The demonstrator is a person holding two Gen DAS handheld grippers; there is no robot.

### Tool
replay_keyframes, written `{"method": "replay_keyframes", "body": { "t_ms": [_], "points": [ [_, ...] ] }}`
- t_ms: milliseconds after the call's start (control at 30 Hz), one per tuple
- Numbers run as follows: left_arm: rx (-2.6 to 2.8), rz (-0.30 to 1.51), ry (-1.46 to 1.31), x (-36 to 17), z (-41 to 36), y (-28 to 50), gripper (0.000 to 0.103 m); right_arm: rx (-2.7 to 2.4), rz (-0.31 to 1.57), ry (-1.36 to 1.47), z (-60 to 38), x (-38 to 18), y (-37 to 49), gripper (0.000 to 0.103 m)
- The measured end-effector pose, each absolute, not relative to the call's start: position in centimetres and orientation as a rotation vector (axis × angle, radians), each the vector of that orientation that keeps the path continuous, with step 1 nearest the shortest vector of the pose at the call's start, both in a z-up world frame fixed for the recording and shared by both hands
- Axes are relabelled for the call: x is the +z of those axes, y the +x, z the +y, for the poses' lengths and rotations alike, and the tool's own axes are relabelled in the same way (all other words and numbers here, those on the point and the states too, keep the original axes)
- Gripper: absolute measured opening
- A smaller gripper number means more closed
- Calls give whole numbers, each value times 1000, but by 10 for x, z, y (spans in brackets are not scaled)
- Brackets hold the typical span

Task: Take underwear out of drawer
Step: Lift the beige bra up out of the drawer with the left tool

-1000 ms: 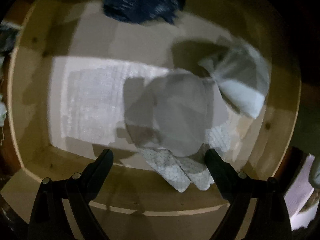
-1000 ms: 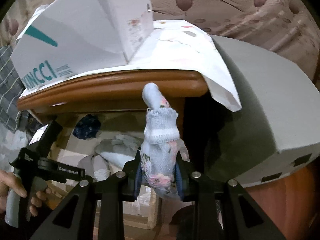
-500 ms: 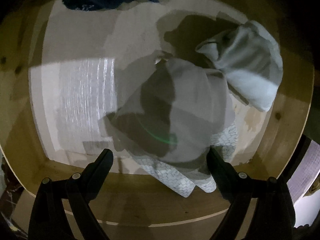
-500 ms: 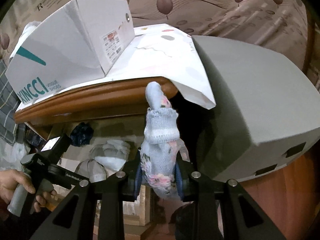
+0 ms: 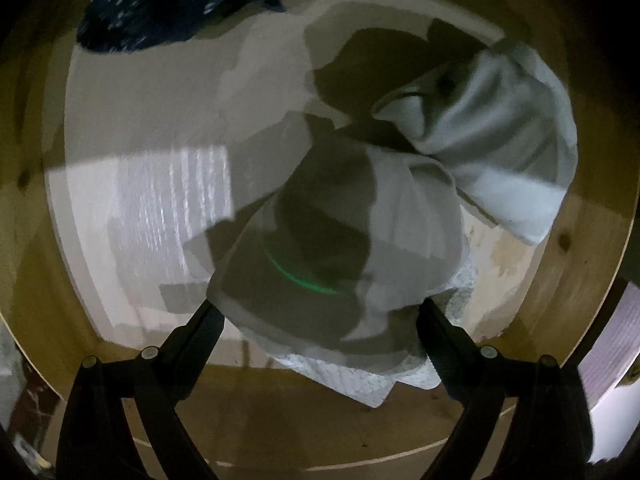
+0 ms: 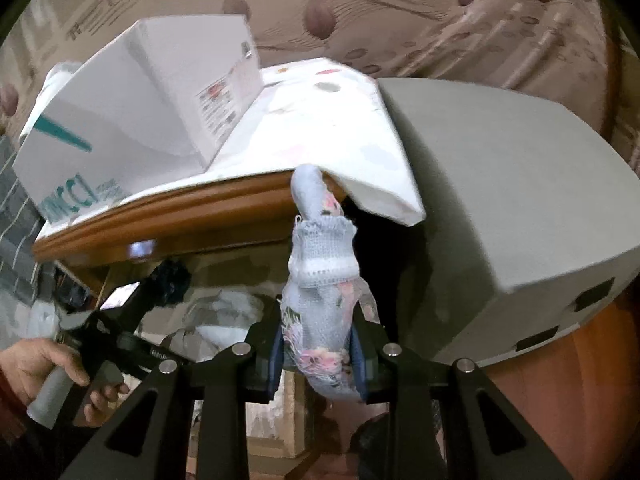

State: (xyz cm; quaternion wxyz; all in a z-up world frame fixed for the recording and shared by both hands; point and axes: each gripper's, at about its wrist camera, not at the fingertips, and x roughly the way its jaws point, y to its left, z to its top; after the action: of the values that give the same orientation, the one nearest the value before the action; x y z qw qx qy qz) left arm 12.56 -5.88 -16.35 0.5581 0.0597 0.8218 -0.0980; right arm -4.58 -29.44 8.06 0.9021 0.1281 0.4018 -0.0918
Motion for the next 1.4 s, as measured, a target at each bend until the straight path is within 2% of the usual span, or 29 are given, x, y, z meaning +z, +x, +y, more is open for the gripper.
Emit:
{"method": "replay_keyframes", "body": {
  "t_ms": [200,300,367,433,567,833,1400],
  "points": [
    [-275,1913,174,-164,-60,122,89,-244,839,277,-308,82,-52,27],
    [-310,1886,200,-154,-68,121,74,-257,844,274,-308,82,-53,28],
    [-330,1877,178,-149,-71,120,53,-261,853,262,-306,81,-52,28],
    [-343,1873,153,-144,-68,118,40,-253,856,261,-304,81,-50,28],
    [-334,1842,141,-132,-60,115,23,-241,855,260,-303,81,-48,28],
    [-311,1760,163,-105,-51,102,18,-240,860,253,-300,79,-46,28],
    [-340,1549,135,-18,-22,69,17,-226,859,226,-291,77,-44,28]
  ]
}}
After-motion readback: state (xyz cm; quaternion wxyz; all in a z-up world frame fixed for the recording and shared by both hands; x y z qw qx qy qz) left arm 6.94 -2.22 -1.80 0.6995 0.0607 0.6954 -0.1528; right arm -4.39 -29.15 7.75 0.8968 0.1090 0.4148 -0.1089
